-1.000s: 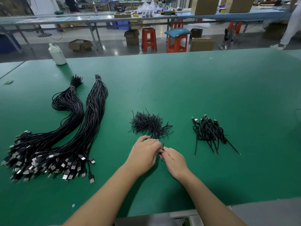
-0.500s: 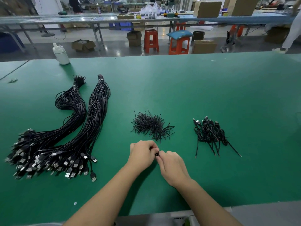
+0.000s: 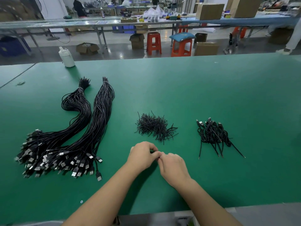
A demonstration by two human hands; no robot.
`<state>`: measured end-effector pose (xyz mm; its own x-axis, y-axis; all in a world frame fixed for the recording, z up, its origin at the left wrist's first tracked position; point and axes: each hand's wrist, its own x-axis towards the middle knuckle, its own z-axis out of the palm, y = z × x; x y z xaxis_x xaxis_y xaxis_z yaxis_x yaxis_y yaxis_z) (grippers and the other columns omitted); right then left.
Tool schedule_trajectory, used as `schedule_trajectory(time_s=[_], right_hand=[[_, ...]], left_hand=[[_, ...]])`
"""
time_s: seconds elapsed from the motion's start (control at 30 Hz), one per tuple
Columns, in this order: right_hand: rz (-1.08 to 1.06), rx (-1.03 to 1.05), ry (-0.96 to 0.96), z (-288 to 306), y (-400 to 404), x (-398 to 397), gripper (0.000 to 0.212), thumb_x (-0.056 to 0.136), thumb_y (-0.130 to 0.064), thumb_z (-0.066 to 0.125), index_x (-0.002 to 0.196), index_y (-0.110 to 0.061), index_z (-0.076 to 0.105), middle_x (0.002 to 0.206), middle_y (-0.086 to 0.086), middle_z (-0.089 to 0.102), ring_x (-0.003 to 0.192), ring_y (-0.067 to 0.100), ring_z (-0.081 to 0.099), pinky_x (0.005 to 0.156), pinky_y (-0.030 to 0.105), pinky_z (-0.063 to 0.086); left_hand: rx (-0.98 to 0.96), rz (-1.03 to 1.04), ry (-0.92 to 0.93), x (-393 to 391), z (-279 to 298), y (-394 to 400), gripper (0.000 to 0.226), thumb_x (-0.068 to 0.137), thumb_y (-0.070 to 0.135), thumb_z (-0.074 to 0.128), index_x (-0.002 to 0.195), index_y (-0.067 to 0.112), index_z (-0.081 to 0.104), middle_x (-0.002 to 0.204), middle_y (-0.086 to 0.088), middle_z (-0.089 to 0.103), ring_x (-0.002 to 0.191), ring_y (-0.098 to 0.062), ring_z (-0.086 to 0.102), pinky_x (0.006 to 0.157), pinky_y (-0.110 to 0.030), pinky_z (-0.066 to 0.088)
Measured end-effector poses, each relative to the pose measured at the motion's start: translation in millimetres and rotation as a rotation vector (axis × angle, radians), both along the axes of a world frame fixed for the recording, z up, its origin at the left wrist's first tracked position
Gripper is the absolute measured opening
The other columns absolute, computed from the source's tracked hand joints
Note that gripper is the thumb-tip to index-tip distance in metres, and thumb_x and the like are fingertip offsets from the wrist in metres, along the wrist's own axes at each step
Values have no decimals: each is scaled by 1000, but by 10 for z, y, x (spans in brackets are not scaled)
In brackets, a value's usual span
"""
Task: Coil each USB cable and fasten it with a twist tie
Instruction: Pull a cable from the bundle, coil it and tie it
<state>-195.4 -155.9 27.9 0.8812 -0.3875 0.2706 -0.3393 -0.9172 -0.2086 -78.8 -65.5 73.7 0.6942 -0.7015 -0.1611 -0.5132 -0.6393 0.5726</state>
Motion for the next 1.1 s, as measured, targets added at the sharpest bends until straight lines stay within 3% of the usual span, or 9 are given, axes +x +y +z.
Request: schedule_trajectory(time_s=[0.13, 0.2, 0.33, 0.43, 0.57, 0.67, 0.8, 0.9, 1.1], right_hand=[[3, -70, 23, 109, 5, 0, 17, 81, -28, 77, 73, -19, 65, 52, -4, 56, 46, 18, 53, 47, 29, 43], [-8, -90, 16, 160, 16, 0, 24, 72, -26, 84, 66, -20, 62, 48, -5, 54, 41, 17, 52, 43, 27, 41], [-43, 0, 44, 126, 36, 23, 16, 94, -27, 62, 80, -18, 59, 68, -1, 64, 58, 22, 61, 52, 32, 38], [-56, 262, 118, 142, 6, 78, 20, 105, -31, 37, 96, -19, 50, 91, 1, 63, 81, 28, 63, 63, 36, 37], [-82, 732, 150, 271, -43, 134, 10, 100, -27, 46, 96, -19, 48, 85, 3, 61, 75, 24, 58, 65, 35, 46], [-35, 1347, 139, 343, -102, 111, 15, 97, -12, 55, 111, -9, 54, 82, 5, 61, 63, 14, 61, 63, 30, 52], [22, 1862, -9, 378, -215, 58, 18, 100, -13, 56, 113, -3, 64, 100, 12, 68, 81, 24, 66, 72, 36, 58], [-52, 1959, -87, 320, -193, 55, 21, 99, -22, 58, 104, -6, 70, 98, 13, 73, 80, 23, 67, 71, 37, 58], [-115, 1978, -132, 271, -145, 49, 17, 96, -18, 63, 96, -5, 73, 89, 13, 73, 69, 18, 67, 63, 33, 58]], left_hand=[[-20, -12, -53, -4, 8, 0, 8, 87, 34, 67, 90, 31, 75, 101, 13, 72, 101, -12, 63, 97, -38, 46], [-46, -48, -139, -16, 3, -3, 8, 88, 31, 66, 92, 30, 74, 112, 12, 66, 110, -12, 58, 100, -37, 43], [-53, -152, -358, -81, -16, -21, 14, 94, 24, 56, 98, 21, 69, 122, 5, 52, 115, -16, 46, 94, -30, 42], [-13, -175, -485, -119, -39, -33, 16, 94, 18, 51, 105, 20, 61, 119, 2, 48, 109, -19, 44, 87, -29, 40], [-35, -146, -535, -88, -61, -7, 17, 95, 19, 48, 108, 23, 56, 113, 2, 48, 107, -20, 44, 85, -30, 36], [-33, -159, -566, -40, -63, 33, 15, 96, 21, 47, 107, 25, 56, 109, 4, 51, 104, -20, 46, 83, -31, 33], [-145, -145, -496, -33, -60, 137, 10, 94, 14, 50, 96, 23, 54, 99, 5, 54, 95, -20, 48, 80, -34, 35], [-239, -145, -450, -85, -49, 181, 17, 92, 7, 51, 90, 24, 50, 91, 8, 51, 84, -17, 45, 78, -36, 37], [-263, -185, -521, -136, -80, 249, 10, 93, 8, 57, 90, 17, 57, 90, 5, 55, 83, -19, 50, 77, -37, 42]])
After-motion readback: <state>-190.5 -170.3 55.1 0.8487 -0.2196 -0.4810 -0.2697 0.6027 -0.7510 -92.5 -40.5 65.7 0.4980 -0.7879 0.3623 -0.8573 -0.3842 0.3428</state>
